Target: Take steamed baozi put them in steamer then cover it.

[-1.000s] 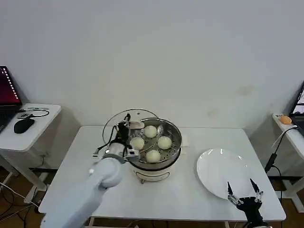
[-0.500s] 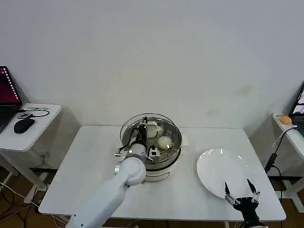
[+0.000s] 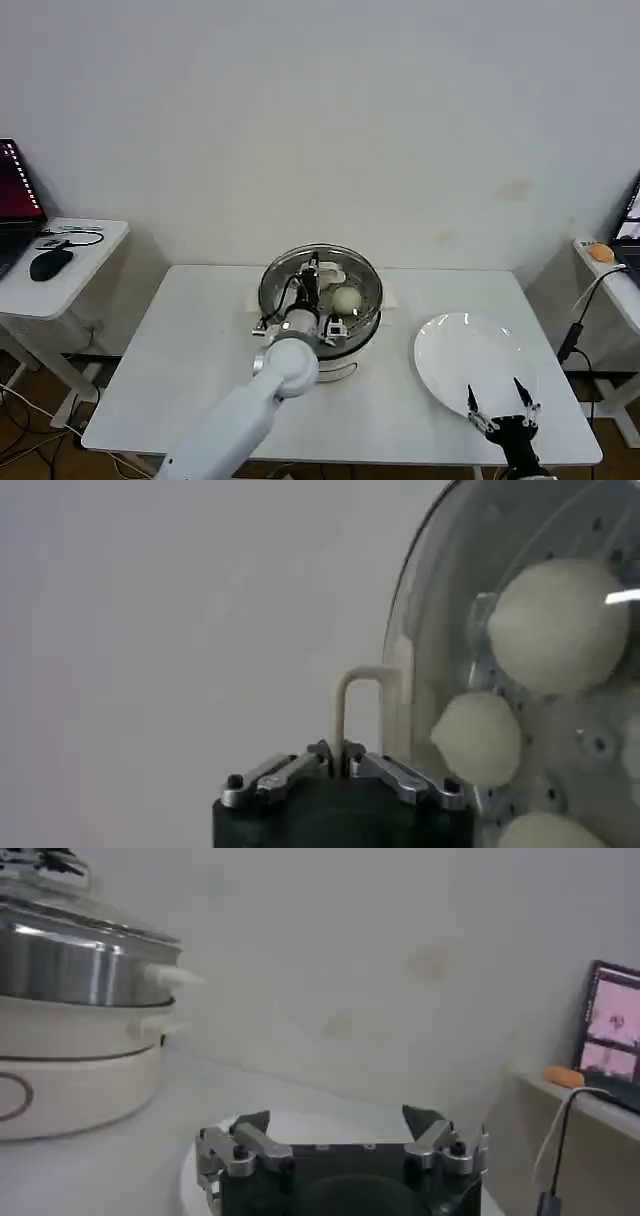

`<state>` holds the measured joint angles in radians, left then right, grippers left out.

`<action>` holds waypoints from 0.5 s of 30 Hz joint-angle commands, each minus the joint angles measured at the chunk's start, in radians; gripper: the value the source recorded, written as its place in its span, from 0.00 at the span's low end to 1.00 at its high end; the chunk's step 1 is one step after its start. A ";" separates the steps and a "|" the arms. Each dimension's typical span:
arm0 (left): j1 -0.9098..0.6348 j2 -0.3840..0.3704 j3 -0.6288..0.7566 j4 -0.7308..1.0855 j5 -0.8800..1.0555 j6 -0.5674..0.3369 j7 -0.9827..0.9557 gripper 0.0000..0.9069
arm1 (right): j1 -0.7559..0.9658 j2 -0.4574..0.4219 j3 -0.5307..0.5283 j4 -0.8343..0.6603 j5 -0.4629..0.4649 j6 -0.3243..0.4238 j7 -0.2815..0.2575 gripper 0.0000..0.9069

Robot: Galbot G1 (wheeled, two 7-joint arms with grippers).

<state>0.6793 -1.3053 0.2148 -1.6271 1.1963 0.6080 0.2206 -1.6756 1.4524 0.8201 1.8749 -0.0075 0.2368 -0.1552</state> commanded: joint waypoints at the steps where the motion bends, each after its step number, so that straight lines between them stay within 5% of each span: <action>1: 0.018 -0.013 -0.004 -0.005 0.017 0.001 0.006 0.00 | 0.000 0.001 -0.002 -0.003 -0.004 0.002 0.001 1.00; 15: 0.041 -0.010 -0.026 -0.012 0.026 -0.008 0.006 0.00 | -0.003 0.002 -0.009 -0.002 -0.009 0.008 -0.001 1.00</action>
<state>0.7148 -1.3120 0.1920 -1.6381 1.2180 0.5995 0.2208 -1.6785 1.4531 0.8132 1.8728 -0.0147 0.2441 -0.1558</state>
